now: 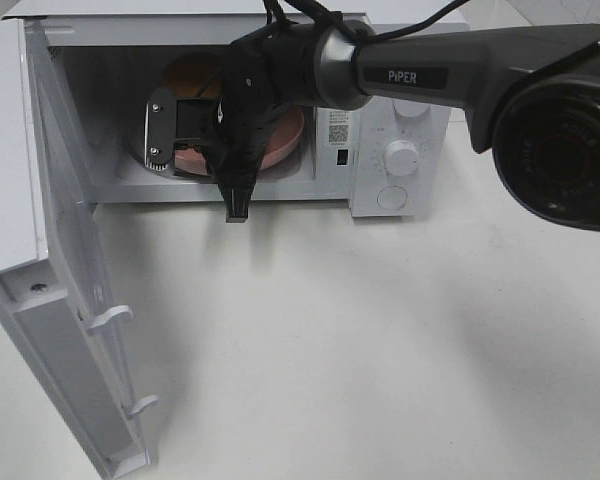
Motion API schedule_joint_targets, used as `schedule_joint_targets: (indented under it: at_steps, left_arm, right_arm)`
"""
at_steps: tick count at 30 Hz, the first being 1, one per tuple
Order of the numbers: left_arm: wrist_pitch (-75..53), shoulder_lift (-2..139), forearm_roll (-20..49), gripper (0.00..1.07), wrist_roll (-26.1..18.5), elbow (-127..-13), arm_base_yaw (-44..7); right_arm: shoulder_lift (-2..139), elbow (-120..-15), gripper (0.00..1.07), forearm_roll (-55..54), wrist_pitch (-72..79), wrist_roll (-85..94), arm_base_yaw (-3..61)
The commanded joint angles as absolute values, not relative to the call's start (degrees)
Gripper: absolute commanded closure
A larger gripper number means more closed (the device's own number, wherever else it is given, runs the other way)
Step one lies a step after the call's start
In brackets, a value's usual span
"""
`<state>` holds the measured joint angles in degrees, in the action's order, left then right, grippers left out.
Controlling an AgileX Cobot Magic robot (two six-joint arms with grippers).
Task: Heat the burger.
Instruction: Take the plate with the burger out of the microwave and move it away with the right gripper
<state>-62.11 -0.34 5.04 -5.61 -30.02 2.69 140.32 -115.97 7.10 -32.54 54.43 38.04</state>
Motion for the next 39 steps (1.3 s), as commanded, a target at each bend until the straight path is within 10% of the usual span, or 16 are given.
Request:
schedule_joint_targets:
  at_steps: [1,39]
  left_arm:
    - [-61.5,-0.5,5.2,0.09,-5.3,-29.9,2.9]
    - [-61.5,-0.5,5.2,0.09,-5.3,-29.9,2.9]
  right_arm:
    - [138.8,-115.6,1.07,5.6,-34.7,56.0,38.8]
    - [114.5,-74.0,1.07,14.0,-7.9,57.5,40.4]
